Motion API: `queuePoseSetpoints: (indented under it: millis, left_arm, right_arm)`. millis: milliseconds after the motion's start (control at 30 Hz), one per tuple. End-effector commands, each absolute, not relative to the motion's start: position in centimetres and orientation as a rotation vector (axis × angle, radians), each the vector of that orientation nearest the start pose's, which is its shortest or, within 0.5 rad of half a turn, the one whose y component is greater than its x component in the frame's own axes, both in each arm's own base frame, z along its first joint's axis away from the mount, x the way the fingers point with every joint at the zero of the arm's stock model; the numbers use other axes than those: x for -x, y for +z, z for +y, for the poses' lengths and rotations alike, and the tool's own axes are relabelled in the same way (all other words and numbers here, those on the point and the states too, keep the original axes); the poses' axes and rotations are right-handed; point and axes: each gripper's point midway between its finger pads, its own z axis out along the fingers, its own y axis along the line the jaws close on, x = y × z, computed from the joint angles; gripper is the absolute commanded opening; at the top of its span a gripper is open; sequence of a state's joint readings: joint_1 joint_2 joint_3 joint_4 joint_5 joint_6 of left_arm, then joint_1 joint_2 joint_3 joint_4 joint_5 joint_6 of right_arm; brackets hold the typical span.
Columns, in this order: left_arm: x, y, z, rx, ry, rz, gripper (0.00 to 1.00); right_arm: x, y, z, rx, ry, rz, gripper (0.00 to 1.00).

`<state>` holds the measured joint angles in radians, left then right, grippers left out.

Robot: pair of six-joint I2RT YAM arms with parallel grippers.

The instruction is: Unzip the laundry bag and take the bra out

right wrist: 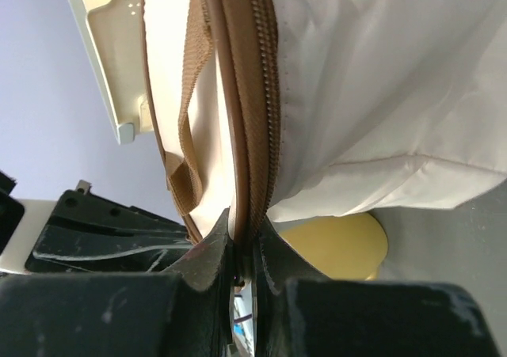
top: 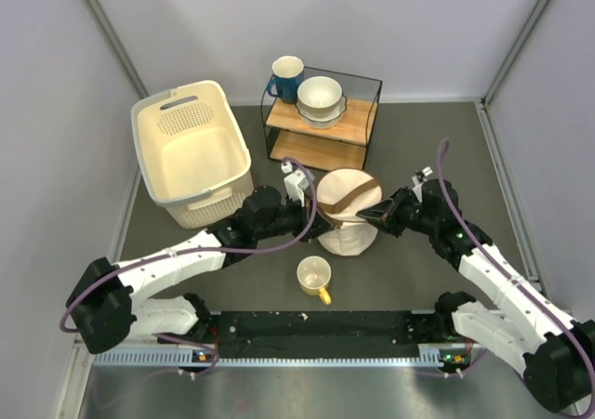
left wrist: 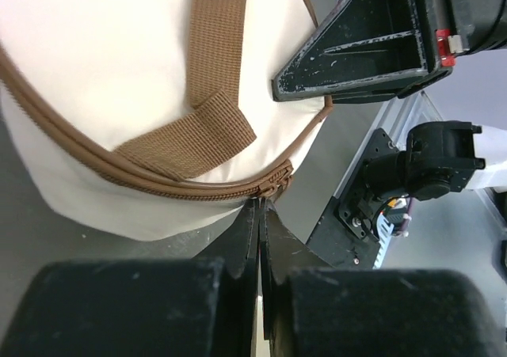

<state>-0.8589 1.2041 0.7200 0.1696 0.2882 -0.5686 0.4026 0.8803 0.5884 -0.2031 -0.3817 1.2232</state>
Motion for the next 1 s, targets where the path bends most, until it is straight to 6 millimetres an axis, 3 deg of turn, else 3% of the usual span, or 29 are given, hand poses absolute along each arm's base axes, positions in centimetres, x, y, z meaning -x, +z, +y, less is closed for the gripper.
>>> queuePoseSetpoints:
  millis: [0,167,367,400,433,467,500,533,567,600,633,667,733,767,833,867,900,967]
  left_arm:
    - [-21.2,21.0,-32.3,-0.499,-1.121,1.924,0.00]
    - [-21.7,20.8,-31.0,-0.485,-1.101,1.920,0.00]
    - [-21.7,19.5,-30.7,-0.508,-1.065,1.968,0.00]
    - [-21.7,19.4,-30.6,-0.509,-1.057,1.976,0.00]
    - [-21.9,19.6,-30.7,-0.504,-1.054,1.978,0.00]
    - [-21.9,19.3,-30.5,-0.488,-1.041,2.010,0.04]
    - [-22.1,19.3,-30.5,-0.477,-1.040,2.022,0.12]
    - [-22.3,20.0,-30.6,-0.468,-1.046,2.017,0.24]
    - [-22.5,20.3,-30.5,-0.451,-1.052,2.019,0.41]
    - [-22.7,20.5,-30.4,-0.447,-1.047,2.025,0.51]
    - [-22.7,20.9,-30.2,-0.442,-1.038,2.036,0.62]
    - [-23.0,21.2,-29.9,-0.432,-1.026,2.037,0.68]
    - [-23.1,21.6,-29.4,-0.420,-1.019,2.048,0.73]
    - [-23.2,21.9,-29.2,-0.412,-1.019,2.040,0.73]
    - [-23.0,22.5,-29.1,-0.411,-1.036,2.032,0.73]
    - [-22.8,22.7,-29.2,-0.417,-1.046,2.029,0.73]
    - [-22.6,22.8,-29.3,-0.426,-1.060,2.029,0.73]
    - [-21.8,22.6,-29.4,-0.432,-1.094,2.051,0.70]
  right_arm:
    - [-23.2,18.7,20.2,-0.605,1.333,2.210,0.00]
    - [-23.1,18.1,18.2,-0.483,1.277,2.256,0.00]
    - [-22.8,18.7,18.6,-0.321,1.284,2.296,0.00]
    - [-22.7,19.9,19.0,-0.244,1.326,2.284,0.00]
    - [-23.1,19.3,19.2,-0.220,1.337,2.316,0.00]
    - [-23.3,19.3,19.1,-0.138,1.328,2.312,0.00]
    - [-23.4,20.1,19.3,-0.080,1.357,2.303,0.00]
    - [-23.8,19.3,19.5,-0.062,1.357,2.343,0.02]
    - [-24.0,19.1,19.4,0.000,1.329,2.349,0.24]
    - [-24.4,19.5,19.1,0.003,1.291,2.371,0.47]
    - [-24.7,19.4,18.7,0.003,1.238,2.383,0.80]
    - [-24.9,19.6,18.1,0.014,1.166,2.384,0.96]
    - [-25.7,19.8,16.1,-0.058,0.971,2.392,0.99]
    - [-25.6,20.8,15.3,-0.099,0.916,2.355,0.99]
    - [-25.9,20.6,13.3,-0.237,0.779,2.335,0.99]
    - [-25.3,21.5,13.1,-0.326,0.802,2.293,0.99]
    - [-24.7,20.5,12.7,-0.403,0.803,2.287,0.99]
    - [-24.5,21.4,13.6,-0.576,0.958,2.178,0.99]
